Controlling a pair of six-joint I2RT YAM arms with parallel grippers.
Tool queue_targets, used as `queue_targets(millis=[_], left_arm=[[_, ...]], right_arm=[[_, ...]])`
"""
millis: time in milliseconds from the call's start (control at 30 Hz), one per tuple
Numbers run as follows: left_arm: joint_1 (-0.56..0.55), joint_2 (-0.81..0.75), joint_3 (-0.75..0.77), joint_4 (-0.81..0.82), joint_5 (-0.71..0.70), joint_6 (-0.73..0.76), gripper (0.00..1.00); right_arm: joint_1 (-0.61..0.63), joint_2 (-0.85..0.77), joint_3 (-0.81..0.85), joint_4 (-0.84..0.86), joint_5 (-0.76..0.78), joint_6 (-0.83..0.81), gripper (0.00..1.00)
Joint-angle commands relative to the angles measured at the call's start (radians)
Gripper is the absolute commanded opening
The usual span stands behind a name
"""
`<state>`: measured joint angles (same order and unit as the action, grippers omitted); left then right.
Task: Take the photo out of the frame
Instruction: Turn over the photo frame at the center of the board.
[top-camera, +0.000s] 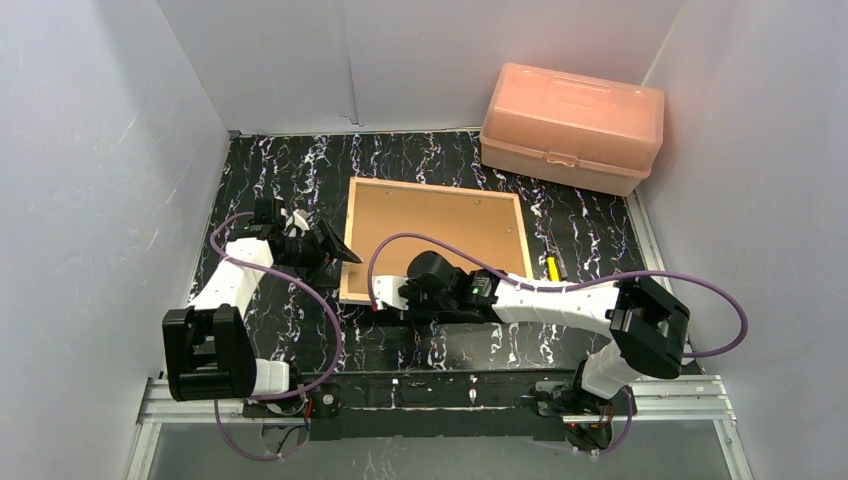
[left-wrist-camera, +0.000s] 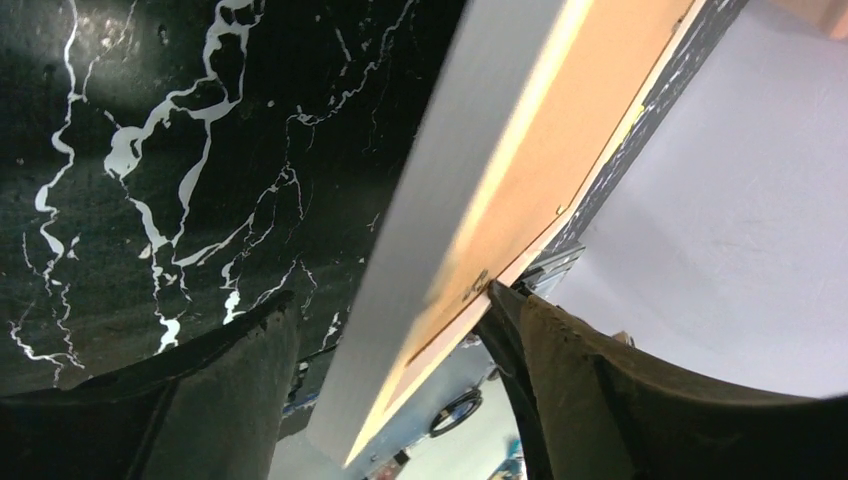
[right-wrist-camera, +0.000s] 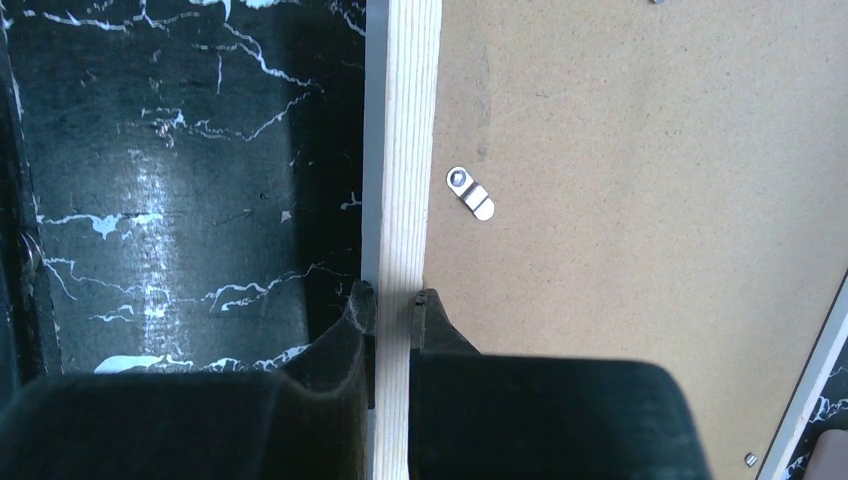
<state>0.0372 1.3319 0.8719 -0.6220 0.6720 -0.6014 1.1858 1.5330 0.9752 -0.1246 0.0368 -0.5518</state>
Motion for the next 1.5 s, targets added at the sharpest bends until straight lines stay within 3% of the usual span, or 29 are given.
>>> queue_targets(millis=[0,167,400,600,633,700,833,967,1033,1300,1467], left_arm=[[-0.003,0.028,-0.001,-0.075,-0.043,0.028,0.83],[-0.002,0.029,0.001,-0.093,-0.074,0.030,0.85],[0.000,-0.008,-0.003,0.009,0.044,-0.019,0.50],[0.000,-0.097,0.019,0.041,0.072,-0.101,0.27],[0.000,-0.112,0.024,0.038,0.067,-0.109,0.25],[0.001,-0.133,0.037,0.024,0.057,-0.115,0.22],[0.000,-0.145,0.089,-0.030,0.047,-0.102,0.17],[0.001,-0.155,0.166,-0.092,0.023,-0.077,0.16],[0.000,-0.164,0.202,-0.123,0.007,-0.069,0.15],[0.000,-0.157,0.333,-0.231,-0.033,-0.023,0.15],[0.000,-0.135,0.434,-0.329,-0.076,0.028,0.15]], right_arm=[[0.007,-0.067,0.110,0.201,0.031,-0.066,0.01],[0.006,-0.067,0.111,0.198,0.028,-0.065,0.01],[0.006,-0.066,0.118,0.195,0.018,-0.062,0.01],[0.006,-0.053,0.134,0.197,0.063,-0.036,0.01],[0.006,-0.049,0.138,0.199,0.072,-0.029,0.05],[0.006,-0.045,0.141,0.211,0.095,-0.006,0.23],[0.006,-0.040,0.151,0.229,0.126,0.012,0.35],[0.006,-0.047,0.168,0.236,0.135,0.033,0.67],[0.005,-0.053,0.177,0.236,0.137,0.049,0.78],[-0.011,-0.077,0.227,0.192,0.109,0.126,0.94],[-0.063,-0.093,0.269,0.193,0.078,0.232,0.95]])
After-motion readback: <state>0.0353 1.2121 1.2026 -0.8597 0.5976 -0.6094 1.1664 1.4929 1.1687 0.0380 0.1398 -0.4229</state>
